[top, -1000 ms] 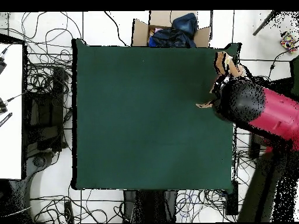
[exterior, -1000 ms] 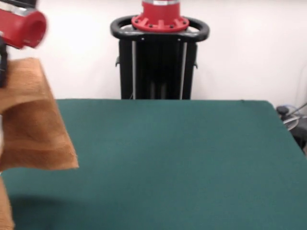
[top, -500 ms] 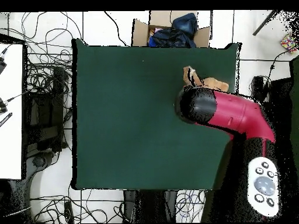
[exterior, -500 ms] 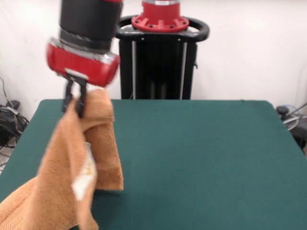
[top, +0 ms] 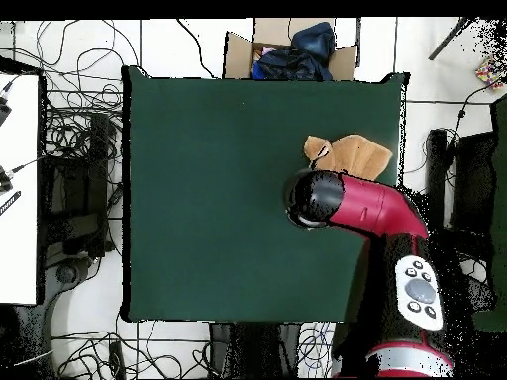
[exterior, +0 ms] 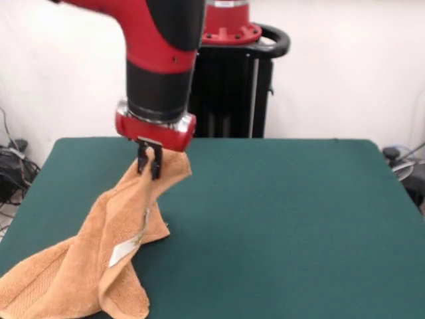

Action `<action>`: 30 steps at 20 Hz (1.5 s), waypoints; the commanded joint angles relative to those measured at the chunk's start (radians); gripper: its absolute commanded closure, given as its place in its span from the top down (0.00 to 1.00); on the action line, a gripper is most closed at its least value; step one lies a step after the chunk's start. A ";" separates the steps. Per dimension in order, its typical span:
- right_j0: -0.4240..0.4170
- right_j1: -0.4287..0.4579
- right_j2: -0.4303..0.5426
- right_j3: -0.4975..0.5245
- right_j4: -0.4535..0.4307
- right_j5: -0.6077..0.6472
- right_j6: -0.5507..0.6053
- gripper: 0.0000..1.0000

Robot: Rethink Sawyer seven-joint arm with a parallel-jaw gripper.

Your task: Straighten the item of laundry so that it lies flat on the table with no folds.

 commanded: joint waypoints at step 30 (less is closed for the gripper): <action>-0.052 0.155 0.553 0.457 0.321 -0.394 0.258 0.00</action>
